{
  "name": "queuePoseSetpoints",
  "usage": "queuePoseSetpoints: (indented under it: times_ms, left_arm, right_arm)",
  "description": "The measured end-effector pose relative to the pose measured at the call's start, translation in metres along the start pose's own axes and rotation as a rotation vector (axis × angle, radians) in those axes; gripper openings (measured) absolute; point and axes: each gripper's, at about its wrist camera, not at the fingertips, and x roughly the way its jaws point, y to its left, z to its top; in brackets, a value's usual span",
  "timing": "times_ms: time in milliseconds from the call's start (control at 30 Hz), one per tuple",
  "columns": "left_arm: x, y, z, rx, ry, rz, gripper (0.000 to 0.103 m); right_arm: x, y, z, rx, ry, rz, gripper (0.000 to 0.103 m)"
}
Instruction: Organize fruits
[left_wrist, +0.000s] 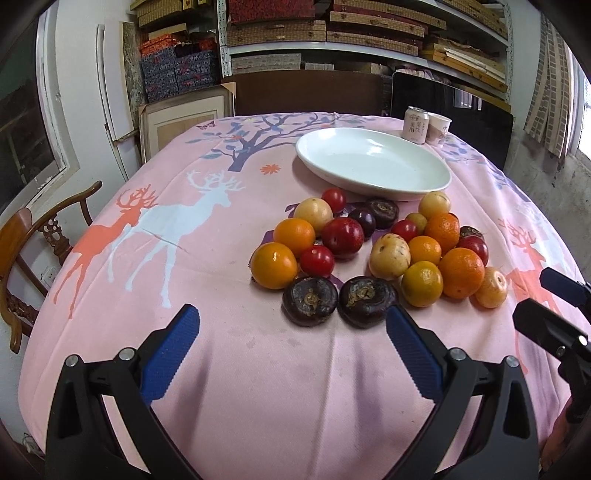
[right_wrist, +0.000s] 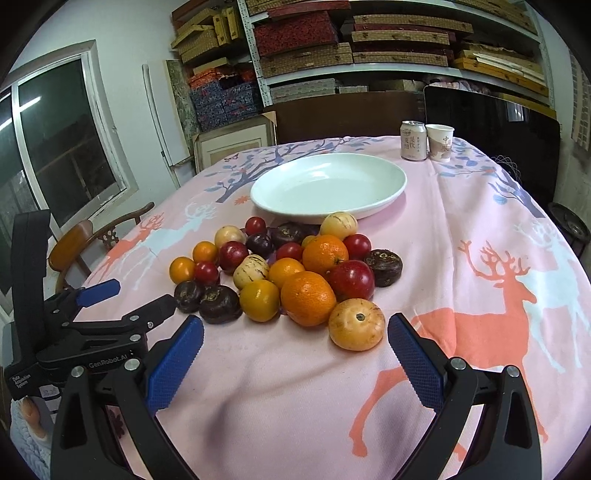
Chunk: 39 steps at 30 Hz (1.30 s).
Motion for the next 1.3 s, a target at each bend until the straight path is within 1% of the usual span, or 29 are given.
queuePoseSetpoints:
  times_ms: [367, 1300]
  left_arm:
    - [-0.0080, -0.0021, 0.0026, 0.007, -0.005, -0.005, 0.099]
    - [-0.0011, 0.0010, 0.0005, -0.007, 0.026, -0.003, 0.099]
  right_arm:
    - [-0.0068, 0.0028, 0.0025, -0.016, -0.012, 0.001, 0.100]
    - [-0.0093, 0.0027, 0.0029, -0.011, -0.019, 0.014, 0.100]
